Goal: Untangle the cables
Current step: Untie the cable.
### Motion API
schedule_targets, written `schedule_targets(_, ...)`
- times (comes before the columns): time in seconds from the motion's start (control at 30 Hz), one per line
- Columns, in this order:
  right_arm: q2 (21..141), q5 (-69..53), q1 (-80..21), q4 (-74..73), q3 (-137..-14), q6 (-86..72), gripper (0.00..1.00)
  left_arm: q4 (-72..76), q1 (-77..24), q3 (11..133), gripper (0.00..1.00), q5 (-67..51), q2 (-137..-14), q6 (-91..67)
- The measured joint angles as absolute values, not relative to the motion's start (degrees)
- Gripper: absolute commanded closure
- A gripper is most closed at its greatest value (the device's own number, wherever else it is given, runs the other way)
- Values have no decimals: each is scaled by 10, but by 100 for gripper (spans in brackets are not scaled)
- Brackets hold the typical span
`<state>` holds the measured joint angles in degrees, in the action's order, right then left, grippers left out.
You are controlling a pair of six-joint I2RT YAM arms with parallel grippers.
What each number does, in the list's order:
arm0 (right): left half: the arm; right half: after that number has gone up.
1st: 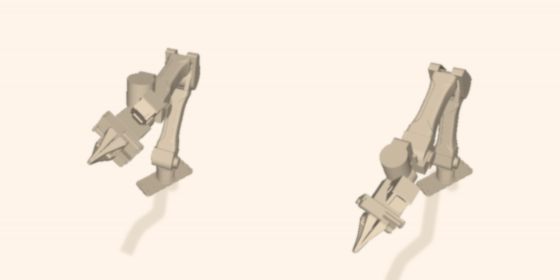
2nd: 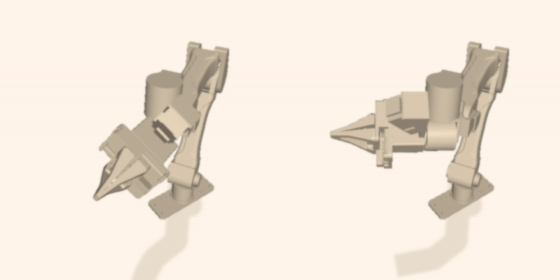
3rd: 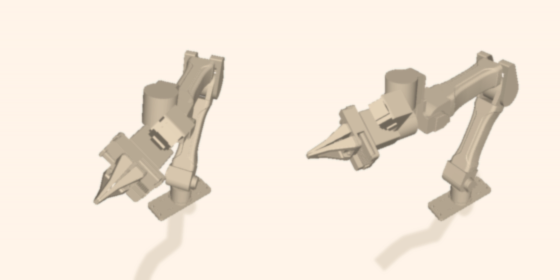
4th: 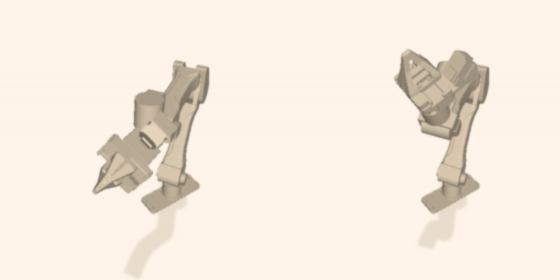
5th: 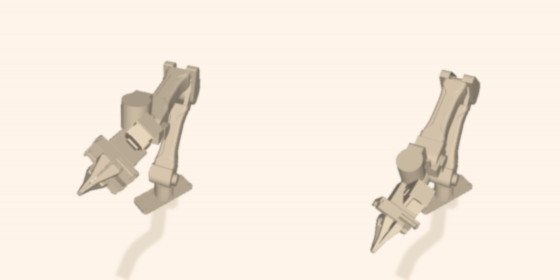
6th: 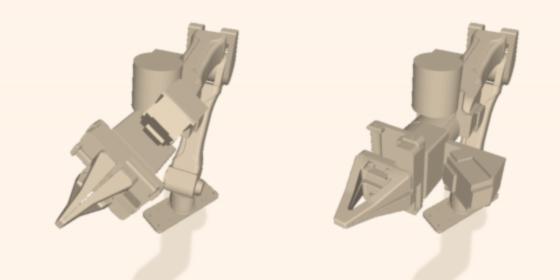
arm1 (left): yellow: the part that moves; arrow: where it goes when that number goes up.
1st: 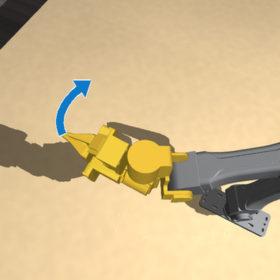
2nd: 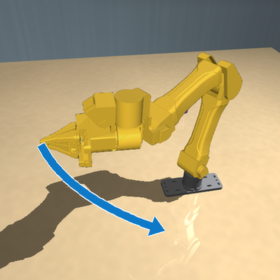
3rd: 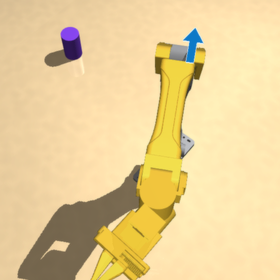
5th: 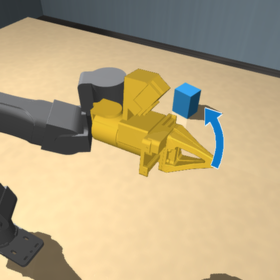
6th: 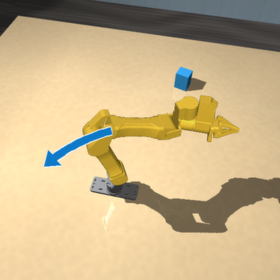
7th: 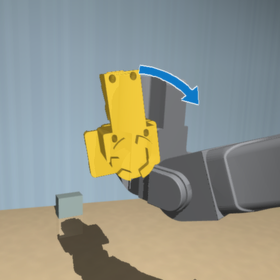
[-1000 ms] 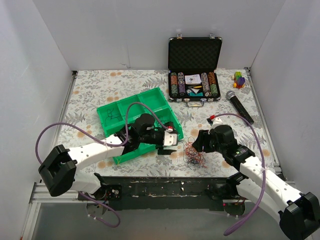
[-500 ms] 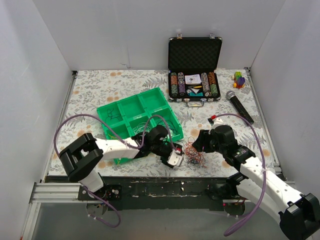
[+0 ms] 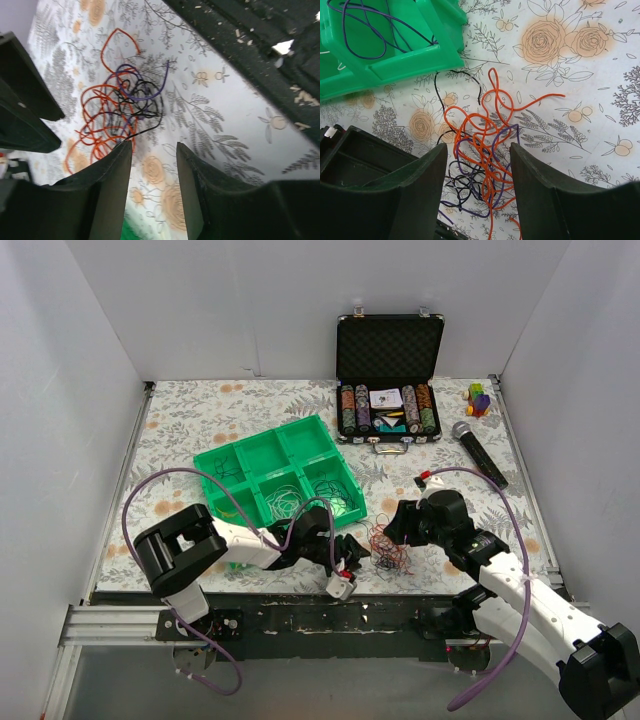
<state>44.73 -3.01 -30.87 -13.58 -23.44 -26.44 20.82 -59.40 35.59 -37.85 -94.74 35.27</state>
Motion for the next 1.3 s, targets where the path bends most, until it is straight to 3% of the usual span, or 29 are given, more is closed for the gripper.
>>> schedule_targets(0.27,447,-33,-309,-136,-234,-264,39,293,-594,336,70,-368,-953,420)
schedule_targets(0.87,452,-39,-309,-134,-234,-261,39,386,-592,309,69,-382,-1001,488)
schedule_targets(0.9,452,-39,-309,-134,-234,-260,39,386,-590,310,73,-383,-1001,491)
schedule_targets(1.0,455,-41,-308,-134,-234,-258,39,390,-588,320,100,-388,-1003,498)
schedule_targets(1.3,463,-50,-308,-130,-232,-255,39,409,-581,327,100,-394,-998,490)
